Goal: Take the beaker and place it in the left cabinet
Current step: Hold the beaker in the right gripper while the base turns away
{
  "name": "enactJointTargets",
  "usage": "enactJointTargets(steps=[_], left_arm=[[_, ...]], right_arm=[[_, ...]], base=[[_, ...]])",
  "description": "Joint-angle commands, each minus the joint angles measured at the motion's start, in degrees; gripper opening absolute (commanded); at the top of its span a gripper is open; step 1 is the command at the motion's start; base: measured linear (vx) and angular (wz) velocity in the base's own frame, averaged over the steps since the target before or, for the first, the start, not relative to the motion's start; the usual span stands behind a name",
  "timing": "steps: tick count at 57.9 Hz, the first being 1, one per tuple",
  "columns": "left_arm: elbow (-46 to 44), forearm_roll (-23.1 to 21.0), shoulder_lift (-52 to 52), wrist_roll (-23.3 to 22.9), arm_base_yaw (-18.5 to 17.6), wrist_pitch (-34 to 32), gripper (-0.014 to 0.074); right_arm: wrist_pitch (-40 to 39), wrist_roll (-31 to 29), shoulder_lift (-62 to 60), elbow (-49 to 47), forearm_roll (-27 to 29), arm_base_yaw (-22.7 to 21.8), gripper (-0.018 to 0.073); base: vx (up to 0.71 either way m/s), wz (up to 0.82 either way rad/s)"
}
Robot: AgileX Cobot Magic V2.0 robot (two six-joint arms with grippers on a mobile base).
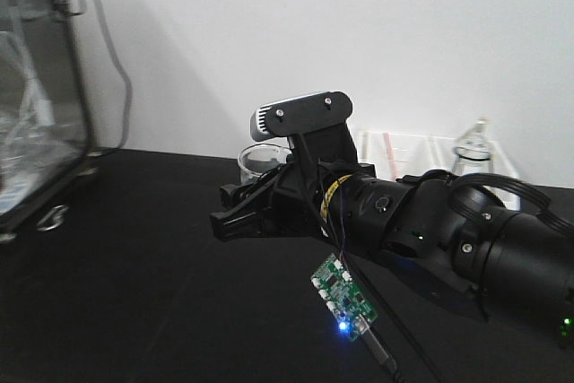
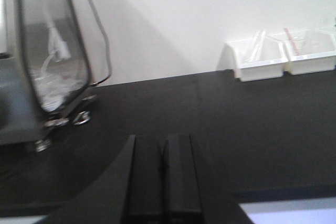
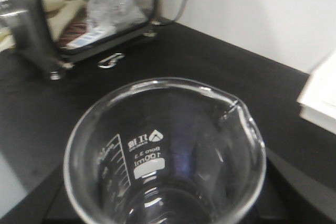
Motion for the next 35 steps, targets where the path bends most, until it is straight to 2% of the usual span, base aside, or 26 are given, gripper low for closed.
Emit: enactJointTargets(steps=[1, 35], left_arm=[[0.9, -0.2, -1.1, -0.2, 0.0, -4.3, 0.0001], [0.9, -0.2, -1.1, -0.2, 0.0, -4.3, 0.0001]], right_arm=[[-4.1, 0.0, -2.6, -1.9, -0.7, -0.2, -0.0004], [-4.1, 0.0, -2.6, -1.9, -0.7, -0.2, -0.0004]], base=[[-0.20, 0.53], [-0.17, 0.50]])
